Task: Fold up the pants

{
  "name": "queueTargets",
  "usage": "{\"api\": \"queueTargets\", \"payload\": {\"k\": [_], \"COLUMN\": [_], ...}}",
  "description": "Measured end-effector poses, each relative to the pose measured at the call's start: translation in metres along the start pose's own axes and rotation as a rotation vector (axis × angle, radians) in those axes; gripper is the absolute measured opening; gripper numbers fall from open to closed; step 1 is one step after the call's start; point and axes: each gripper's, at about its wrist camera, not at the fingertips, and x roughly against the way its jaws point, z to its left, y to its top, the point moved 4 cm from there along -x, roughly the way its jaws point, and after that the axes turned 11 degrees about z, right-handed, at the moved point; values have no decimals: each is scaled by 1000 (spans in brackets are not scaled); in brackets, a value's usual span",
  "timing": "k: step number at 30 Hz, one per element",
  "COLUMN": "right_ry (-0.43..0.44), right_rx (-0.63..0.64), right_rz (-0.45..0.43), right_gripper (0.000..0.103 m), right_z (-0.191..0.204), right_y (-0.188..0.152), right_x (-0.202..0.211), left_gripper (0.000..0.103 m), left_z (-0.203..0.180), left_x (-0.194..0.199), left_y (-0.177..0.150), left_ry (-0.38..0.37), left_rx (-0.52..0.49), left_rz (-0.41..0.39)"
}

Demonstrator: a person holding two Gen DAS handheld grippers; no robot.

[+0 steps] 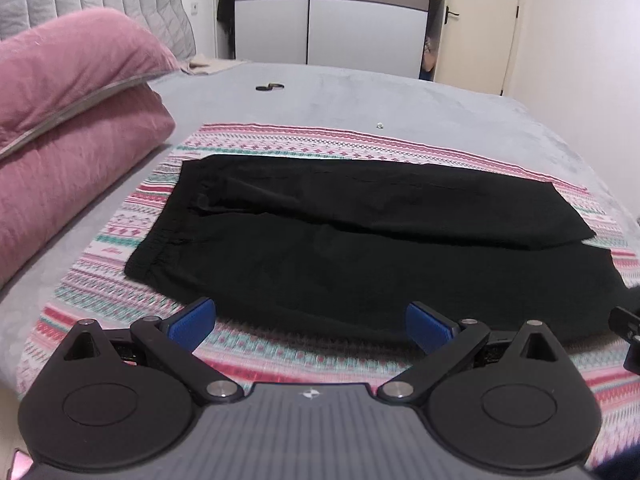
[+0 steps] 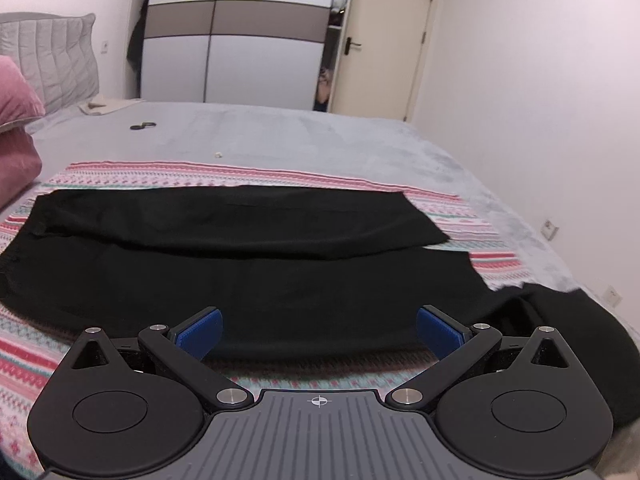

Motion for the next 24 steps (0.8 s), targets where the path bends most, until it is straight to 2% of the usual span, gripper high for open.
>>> {"api": "queueTargets", "payload": {"k": [4, 7, 9, 12, 15, 16, 17, 19, 21, 22, 24], "right_ry": [51, 119, 157, 114, 94, 82, 78, 66, 49, 58, 69], "right_rx": [1, -39, -81, -147, -165, -164, -155, -141, -124, -115, -93], "right_rz": [31, 126, 207, 287, 416, 457, 454, 403, 395, 401, 395], "right_gripper": [103, 103, 103, 103, 103, 103, 103, 103, 103, 103, 103], "right_z": [-5, -16, -25, -40, -45, -46, -46, -45, -38, -31, -21], "right_y": [33, 58, 67, 61, 28, 23, 23, 25, 25, 26, 23], "right_x": [-39, -86, -123, -170, -207, -213, -213, -204, -194, -189, -186], "left_gripper": [103, 103, 103, 103, 103, 103, 103, 103, 103, 103, 103], "left_z": [9, 22, 27, 25, 16, 12, 10, 9, 10, 9, 10], "left_x": [-32, -65, -85, -120, -147, -154, -162, -174, -181, -179, -172], "left_y": [35, 64, 77, 89, 95, 95, 93, 84, 81, 82, 85], "left_ry": [-36, -83, -80, -109, -94, -88, -91, -104, -152, -160, -111], "left_rx": [53, 144, 191, 229, 201, 184, 170, 179, 203, 195, 162], "left_rz": [25, 68, 92, 154, 161, 154, 153, 201, 248, 245, 202]}}
